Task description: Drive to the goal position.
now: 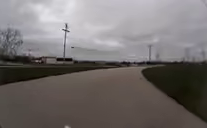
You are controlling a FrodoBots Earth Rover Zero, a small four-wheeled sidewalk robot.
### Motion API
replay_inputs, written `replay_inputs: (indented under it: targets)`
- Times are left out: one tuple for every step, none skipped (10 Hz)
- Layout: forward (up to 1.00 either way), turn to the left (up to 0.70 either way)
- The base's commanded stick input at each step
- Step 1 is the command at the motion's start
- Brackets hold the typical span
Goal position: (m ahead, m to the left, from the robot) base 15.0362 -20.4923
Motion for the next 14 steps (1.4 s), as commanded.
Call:
replay_inputs:
  targets:
    - [1.0, 0.0]
    - [1.0, 0.0]
    - [1.0, 0.0]
    - [1.0, 0.0]
    - [1.0, 0.0]
    - [1.0, 0.0]
    - [1.0, 0.0]
    - [1.0, 0.0]
    - [1.0, 0.0]
    - [1.0, 0.0]
    - [1.0, 0.0]
    - [1.0, 0.0]
    - [1.0, 0.0]
    - [1.0, 0.0]
